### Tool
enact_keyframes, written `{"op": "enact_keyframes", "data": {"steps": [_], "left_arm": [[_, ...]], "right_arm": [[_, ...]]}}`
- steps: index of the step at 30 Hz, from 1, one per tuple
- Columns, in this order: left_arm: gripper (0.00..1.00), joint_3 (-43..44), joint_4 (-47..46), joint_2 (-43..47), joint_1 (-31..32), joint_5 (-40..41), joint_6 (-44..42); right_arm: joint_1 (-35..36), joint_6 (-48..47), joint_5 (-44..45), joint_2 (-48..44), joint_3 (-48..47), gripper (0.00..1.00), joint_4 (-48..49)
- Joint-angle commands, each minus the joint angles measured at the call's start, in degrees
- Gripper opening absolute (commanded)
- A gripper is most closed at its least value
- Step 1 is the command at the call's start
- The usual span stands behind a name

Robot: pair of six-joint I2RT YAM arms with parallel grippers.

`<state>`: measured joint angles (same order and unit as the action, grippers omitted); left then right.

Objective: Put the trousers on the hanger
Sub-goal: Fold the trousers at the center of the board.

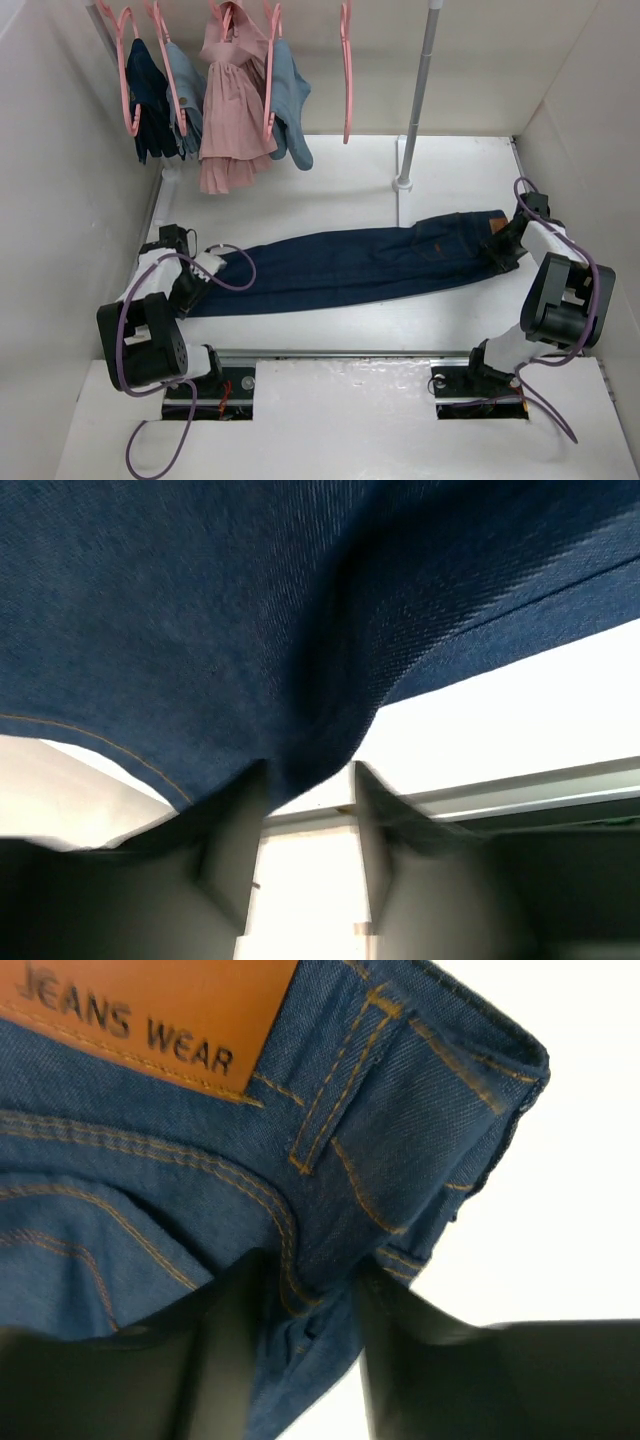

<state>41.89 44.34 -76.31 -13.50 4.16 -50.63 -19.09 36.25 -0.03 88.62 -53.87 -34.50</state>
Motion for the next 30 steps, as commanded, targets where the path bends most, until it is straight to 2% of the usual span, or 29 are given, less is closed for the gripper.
{"op": "enact_keyframes", "data": {"steps": [1,2,3,4,5,8,11,15,18,21,25,27,28,29,30], "left_arm": [[0.3,-1.19,0.59,1.61,0.05,2.07,0.88],[0.23,-1.2,0.05,1.61,0.05,2.08,0.89],[0.05,-1.2,-0.47,1.61,0.05,2.77,1.93],[0.0,-1.2,-1.26,1.61,0.05,4.08,3.33],[0.0,-1.2,-2.66,1.61,0.05,4.97,4.04],[0.0,0.47,-4.86,2.83,0.05,8.04,5.97],[0.0,5.13,-7.5,5.38,-0.57,10.68,7.57],[0.0,10.22,-4.9,6.09,-0.57,9.38,8.8],[0.0,8.31,-2.24,6.09,-0.57,6.65,6.34],[0.0,2.95,-1.62,6.09,-0.57,7.52,5.29],[0.01,-2.42,-3.56,7.23,-0.57,10.07,4.75],[0.08,-4.18,-3.56,7.23,-0.04,10.95,4.75],[0.28,-4.18,-2.34,7.23,-0.04,12.43,4.23],[0.4,-4.79,0.46,7.23,0.57,12.97,4.23],[0.47,-4.8,1.88,7.75,0.58,12.97,4.23]], "right_arm": [[0.2,0.58,0.91,-0.9,-2.55,0.42,3.3],[0.2,0.58,0.91,-0.9,-2.56,0.36,3.3],[0.2,0.58,0.91,-0.9,-3.34,0.28,2.6],[0.2,0.58,1.87,-0.9,-3.35,0.19,2.07],[0.2,-0.03,2.66,-0.9,-4.13,0.0,1.55],[0.2,-0.04,8.45,-3.79,-4.93,0.0,-0.66],[0.2,2.33,14.52,-11.25,-4.14,0.0,-1.45],[0.2,3.39,18.14,-19.09,-0.47,0.0,-1.45],[-0.33,3.92,16.92,-19.71,2.09,0.0,-0.83],[-0.33,4.61,15.68,-18.22,5.17,0.03,-0.83],[-0.33,5.15,15.68,-17.6,7.37,0.13,-0.22],[-0.33,5.15,15.68,-18.91,7.9,0.53,-1.35],[-0.94,5.15,16.2,-19.44,7.9,0.7,-2.05],[-0.95,5.93,17.42,-19.97,7.38,0.88,-3.11],[-1.56,7.07,18.39,-21.46,7.37,0.93,-5.29]]}}
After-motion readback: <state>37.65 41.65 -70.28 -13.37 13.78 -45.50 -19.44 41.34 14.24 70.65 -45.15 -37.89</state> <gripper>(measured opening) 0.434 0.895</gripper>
